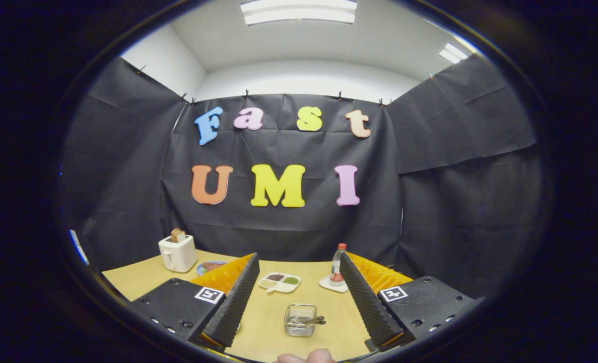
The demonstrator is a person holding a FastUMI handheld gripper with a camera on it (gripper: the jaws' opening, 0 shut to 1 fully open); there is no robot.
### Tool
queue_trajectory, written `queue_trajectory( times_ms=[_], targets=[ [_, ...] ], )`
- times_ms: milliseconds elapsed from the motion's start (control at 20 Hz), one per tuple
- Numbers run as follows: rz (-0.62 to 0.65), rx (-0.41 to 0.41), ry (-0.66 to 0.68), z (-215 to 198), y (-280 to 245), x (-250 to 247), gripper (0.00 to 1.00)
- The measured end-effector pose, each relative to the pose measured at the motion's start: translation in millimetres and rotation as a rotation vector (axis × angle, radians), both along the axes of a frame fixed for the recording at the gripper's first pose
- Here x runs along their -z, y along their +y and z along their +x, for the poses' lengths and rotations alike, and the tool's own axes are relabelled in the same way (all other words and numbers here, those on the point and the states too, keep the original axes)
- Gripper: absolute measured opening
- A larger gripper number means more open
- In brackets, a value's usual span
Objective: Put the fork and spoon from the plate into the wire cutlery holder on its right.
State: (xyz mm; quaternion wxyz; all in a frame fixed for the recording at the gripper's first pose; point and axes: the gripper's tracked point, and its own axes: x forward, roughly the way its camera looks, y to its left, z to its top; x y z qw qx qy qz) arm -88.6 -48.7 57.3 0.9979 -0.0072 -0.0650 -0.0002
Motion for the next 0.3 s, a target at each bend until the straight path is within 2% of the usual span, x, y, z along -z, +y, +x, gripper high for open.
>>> queue_trajectory(
  times_ms=[300],
  targets=[
    [-0.013, -0.004, 0.004, 4.8, 3.6, -0.4, 0.96]
  ],
)
